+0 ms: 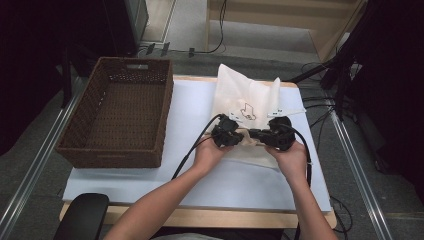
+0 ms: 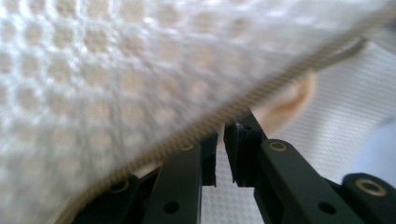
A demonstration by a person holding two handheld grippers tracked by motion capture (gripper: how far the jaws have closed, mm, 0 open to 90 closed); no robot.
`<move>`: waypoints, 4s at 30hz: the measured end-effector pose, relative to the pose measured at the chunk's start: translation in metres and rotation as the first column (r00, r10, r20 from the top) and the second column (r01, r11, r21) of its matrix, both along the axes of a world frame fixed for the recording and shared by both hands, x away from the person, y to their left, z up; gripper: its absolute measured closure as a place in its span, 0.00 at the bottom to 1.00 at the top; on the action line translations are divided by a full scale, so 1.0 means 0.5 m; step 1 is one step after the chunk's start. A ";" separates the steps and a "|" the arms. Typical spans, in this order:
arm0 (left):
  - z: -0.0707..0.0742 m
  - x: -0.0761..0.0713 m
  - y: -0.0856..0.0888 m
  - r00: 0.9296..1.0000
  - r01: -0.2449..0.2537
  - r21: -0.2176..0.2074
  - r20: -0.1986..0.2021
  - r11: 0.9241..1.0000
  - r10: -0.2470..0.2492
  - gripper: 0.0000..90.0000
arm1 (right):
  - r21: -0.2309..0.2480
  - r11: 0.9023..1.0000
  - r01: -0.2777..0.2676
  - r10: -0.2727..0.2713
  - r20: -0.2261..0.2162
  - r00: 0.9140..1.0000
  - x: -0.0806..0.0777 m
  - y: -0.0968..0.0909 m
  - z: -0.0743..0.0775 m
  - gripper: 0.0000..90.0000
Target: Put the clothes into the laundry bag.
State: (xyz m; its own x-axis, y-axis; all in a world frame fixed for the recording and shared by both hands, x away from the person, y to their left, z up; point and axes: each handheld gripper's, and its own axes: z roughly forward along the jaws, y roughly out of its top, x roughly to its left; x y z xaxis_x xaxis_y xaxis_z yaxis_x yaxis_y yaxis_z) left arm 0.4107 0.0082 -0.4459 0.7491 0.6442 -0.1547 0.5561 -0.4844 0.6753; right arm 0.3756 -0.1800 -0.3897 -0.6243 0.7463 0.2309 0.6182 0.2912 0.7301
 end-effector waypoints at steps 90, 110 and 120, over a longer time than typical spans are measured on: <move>-0.041 0.067 -0.005 0.991 -0.135 0.023 0.005 0.991 0.135 1.00 | -0.017 1.000 0.020 -0.020 -0.043 0.999 0.029 0.004 -0.040 1.00; 0.045 -0.012 0.050 0.999 0.035 -0.053 -0.014 0.998 -0.036 0.85 | -0.017 1.000 0.014 -0.015 -0.047 0.999 0.027 0.001 -0.044 1.00; 0.069 -0.054 0.112 0.998 0.044 -0.084 -0.046 0.995 -0.048 0.67 | -0.012 1.000 0.007 -0.008 -0.043 0.999 0.025 -0.003 -0.045 1.00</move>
State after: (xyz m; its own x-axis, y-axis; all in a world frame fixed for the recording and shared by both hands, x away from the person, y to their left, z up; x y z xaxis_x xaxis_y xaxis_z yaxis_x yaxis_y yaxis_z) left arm 0.3839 0.0644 -0.4114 0.7682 0.5925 -0.2427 0.5670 -0.4534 0.6877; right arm 0.3881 -0.1816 -0.4119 -0.6084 0.7537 0.2485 0.6513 0.2952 0.6990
